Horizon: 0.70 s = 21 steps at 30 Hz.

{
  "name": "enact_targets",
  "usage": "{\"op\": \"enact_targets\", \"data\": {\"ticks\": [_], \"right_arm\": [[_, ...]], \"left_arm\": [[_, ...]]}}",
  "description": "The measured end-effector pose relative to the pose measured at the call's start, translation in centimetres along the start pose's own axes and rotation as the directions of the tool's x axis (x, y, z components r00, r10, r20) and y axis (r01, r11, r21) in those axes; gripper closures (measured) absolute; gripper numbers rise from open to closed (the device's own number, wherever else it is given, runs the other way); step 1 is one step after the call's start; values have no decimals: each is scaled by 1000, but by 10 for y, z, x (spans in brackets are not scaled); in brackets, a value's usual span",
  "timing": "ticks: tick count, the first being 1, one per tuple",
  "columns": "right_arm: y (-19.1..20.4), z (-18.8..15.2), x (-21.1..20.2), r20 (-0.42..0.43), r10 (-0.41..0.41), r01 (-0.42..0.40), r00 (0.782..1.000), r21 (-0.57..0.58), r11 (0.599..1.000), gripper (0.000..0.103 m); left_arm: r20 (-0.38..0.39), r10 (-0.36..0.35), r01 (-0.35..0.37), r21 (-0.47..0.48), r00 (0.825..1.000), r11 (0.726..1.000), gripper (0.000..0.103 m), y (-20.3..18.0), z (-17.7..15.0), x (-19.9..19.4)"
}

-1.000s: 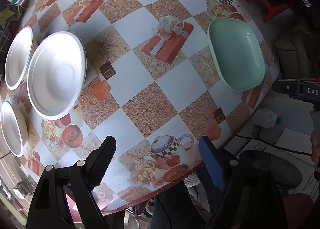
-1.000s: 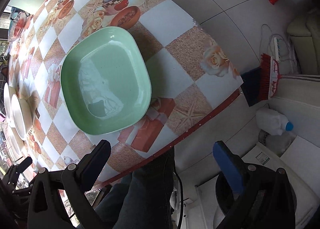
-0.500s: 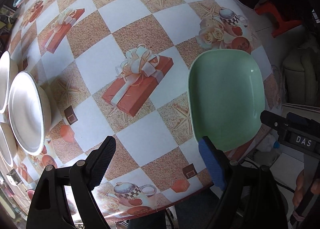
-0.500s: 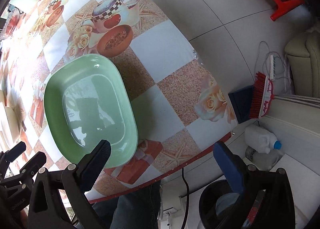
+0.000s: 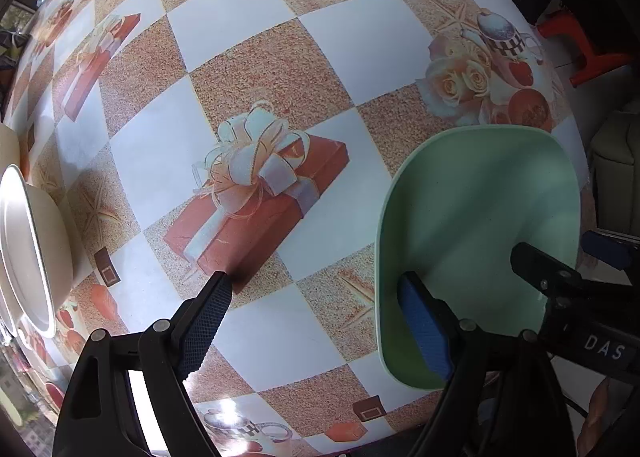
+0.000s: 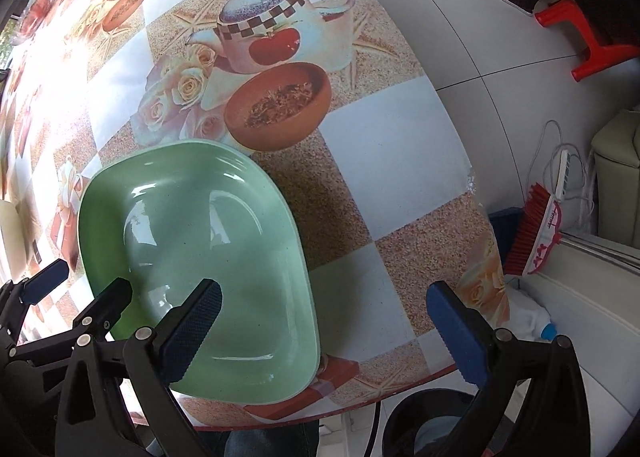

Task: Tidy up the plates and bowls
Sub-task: 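Close the right gripper on the green plate rim and lift it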

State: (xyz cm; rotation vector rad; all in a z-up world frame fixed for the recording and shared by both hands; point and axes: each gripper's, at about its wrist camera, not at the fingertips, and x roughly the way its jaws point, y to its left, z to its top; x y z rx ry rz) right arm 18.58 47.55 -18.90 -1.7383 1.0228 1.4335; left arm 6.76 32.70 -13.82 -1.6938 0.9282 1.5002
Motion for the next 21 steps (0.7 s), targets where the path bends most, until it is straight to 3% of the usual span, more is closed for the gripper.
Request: {"op": "enact_targets", "data": {"ticks": [3, 6, 7, 15, 21], "right_arm": [[-7, 1, 9, -27, 12, -12, 1000, 9, 1000, 0], [-10, 2, 12, -22, 19, -19, 1000, 1, 1000, 0], [-11, 3, 12, -25, 25, -25, 999, 0, 1000, 0], [-18, 10, 18, -50, 37, -35, 998, 32, 999, 0], [-16, 10, 15, -37, 17, -17, 999, 13, 1000, 1]], "left_arm": [[11, 1, -1, 4, 1000, 1000, 12, 1, 2, 0], [1, 18, -18, -25, 1000, 1000, 0, 7, 7, 3], [-11, -11, 11, -49, 1000, 999, 0, 11, 7, 6], [-29, -17, 14, -97, 999, 995, 0, 13, 4, 10], [-39, -15, 12, -72, 999, 997, 3, 6, 17, 9]]}}
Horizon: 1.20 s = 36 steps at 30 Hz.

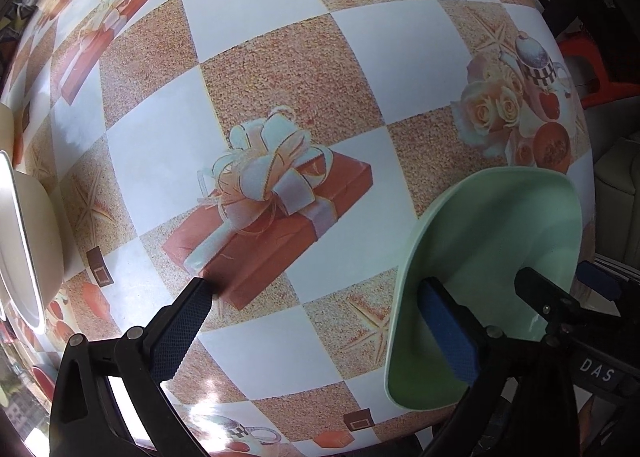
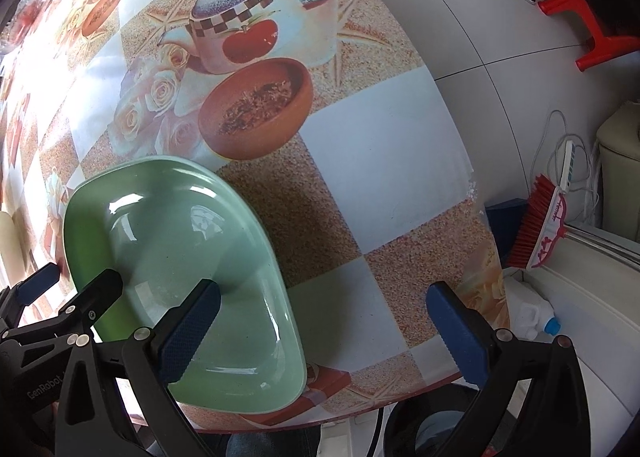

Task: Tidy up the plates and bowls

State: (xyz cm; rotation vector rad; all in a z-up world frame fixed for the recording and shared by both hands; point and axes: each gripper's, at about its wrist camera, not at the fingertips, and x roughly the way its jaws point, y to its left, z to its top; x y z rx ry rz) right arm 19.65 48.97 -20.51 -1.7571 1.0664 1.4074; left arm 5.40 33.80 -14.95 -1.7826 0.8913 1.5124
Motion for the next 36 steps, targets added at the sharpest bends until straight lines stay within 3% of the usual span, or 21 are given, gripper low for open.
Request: {"op": "enact_targets", "data": {"ticks": [4, 7, 8, 9, 11, 14, 18, 28, 36], "right_arm": [[7, -5, -7, 38, -3, 4, 999, -40, 999, 16], [14, -6, -17, 68, 25, -21, 997, -63, 998, 54], [14, -5, -19, 66, 51, -46, 997, -62, 997, 74], [15, -5, -19, 60, 79, -76, 995, -53, 996, 82], [17, -4, -19, 57, 67, -64, 996, -51, 997, 82], [22, -8, -19, 52, 69, -65, 996, -72, 995, 82], [43, -21, -15, 12, 83, -81, 996, -88, 993, 82], [159, -84, 0, -56, 115, -126, 992, -270, 955, 82], [254, -123, 7, -86, 110, -136, 990, -429, 893, 82]], "left_arm": [[22, 6, -7, 61, 1000, 998, 15, -18, 2, -8], [15, 5, -7, 72, 1000, 997, 20, -24, 8, -9], [13, 8, -9, 79, 1000, 997, 21, -25, 10, -9], [15, 8, -10, 90, 1000, 996, 23, -27, 13, -10], [21, 9, -11, 123, 1000, 992, 30, -34, 16, -14], [44, 7, -15, 186, 999, 982, 48, -43, 15, -18], [46, -5, -4, 197, 999, 980, 64, -32, 5, -16], [107, 125, -137, 104, 986, 985, 66, 64, -48, -10], [50, 128, -121, -123, 991, 985, 65, 154, -87, -2]]}}
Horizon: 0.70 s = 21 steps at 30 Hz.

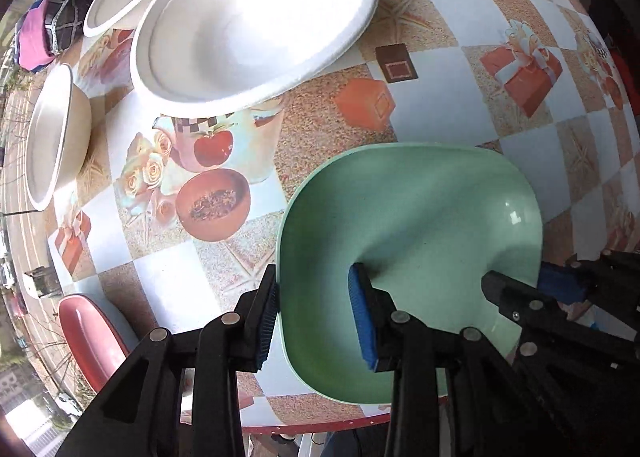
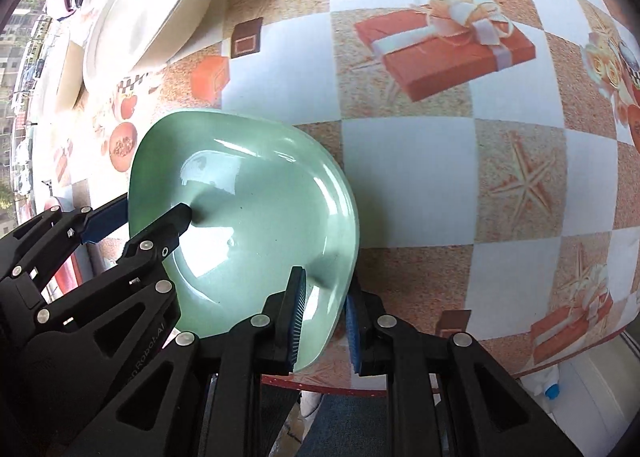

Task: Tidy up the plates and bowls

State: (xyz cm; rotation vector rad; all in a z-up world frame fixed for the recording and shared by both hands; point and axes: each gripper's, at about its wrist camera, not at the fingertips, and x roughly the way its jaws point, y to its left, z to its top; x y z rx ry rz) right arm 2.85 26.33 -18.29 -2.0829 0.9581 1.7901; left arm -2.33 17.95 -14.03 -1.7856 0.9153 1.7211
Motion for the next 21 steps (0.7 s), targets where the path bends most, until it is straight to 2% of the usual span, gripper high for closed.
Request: {"op": "enact_targets", "data": {"ticks": [11, 15, 18, 20, 21], "right_arm": [[92, 5, 19, -20, -47, 44, 999, -126, 991, 82], [124, 0, 30, -13, -90, 87, 996, -172, 981, 82], [139, -3, 34, -19, -86, 81, 996, -180, 980, 82], [135, -6, 35, -28, -83, 77, 996, -175, 982, 82], [137, -5, 35, -31, -84, 78, 996, -174, 982, 82]], "left_arm": [[-22, 6, -8, -117, 1000, 993, 65, 53, -22, 13], [-8, -3, 2, -110, 1000, 994, 65, 65, 1, 16], [-14, 1, -3, -113, 1000, 994, 65, 63, 16, 22], [-13, 2, -3, -101, 1000, 995, 65, 62, 16, 22], [-8, 5, -6, -92, 1000, 996, 65, 64, -8, 18]]}}
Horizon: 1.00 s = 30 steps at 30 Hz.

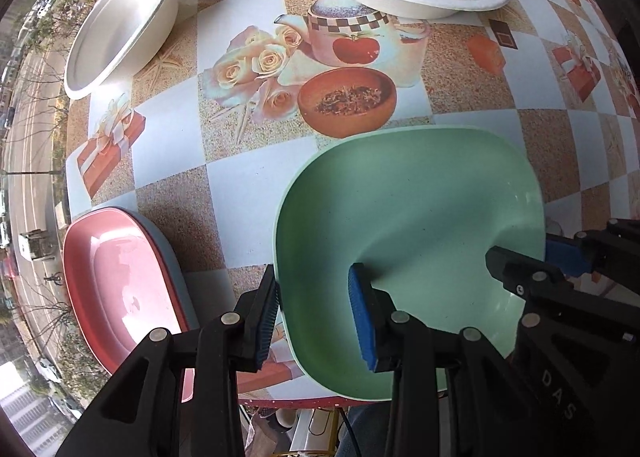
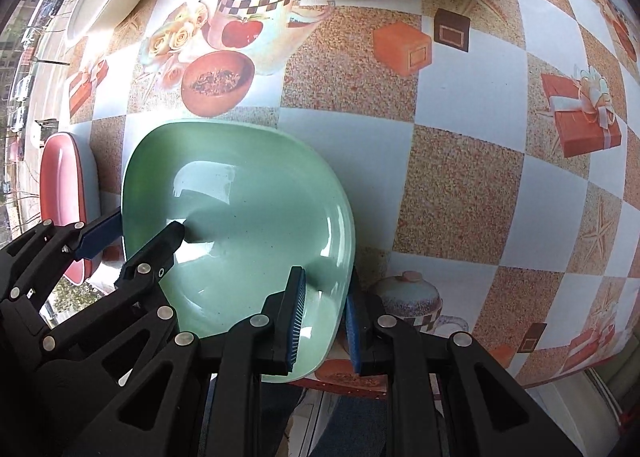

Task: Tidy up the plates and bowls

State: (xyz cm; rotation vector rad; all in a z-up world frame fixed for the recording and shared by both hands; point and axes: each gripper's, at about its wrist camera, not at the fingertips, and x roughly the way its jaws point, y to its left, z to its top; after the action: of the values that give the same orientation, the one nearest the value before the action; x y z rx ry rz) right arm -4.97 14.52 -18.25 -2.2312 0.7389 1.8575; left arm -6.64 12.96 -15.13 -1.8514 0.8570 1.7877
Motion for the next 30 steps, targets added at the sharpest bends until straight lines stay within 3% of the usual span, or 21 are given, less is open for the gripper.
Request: {"op": "enact_targets", "data": {"ticks": [5, 30], "right_arm": [[-15, 3, -6, -6, -7, 7, 1000, -6, 1000, 82], [-9, 5, -1, -26, -28, 28, 999, -9, 1000, 81]], "left_arm": [[11, 0, 0, 10, 1000, 1000, 65, -6, -22, -3], [17, -17, 16, 36, 1000, 999, 65, -9, -20, -5]]}}
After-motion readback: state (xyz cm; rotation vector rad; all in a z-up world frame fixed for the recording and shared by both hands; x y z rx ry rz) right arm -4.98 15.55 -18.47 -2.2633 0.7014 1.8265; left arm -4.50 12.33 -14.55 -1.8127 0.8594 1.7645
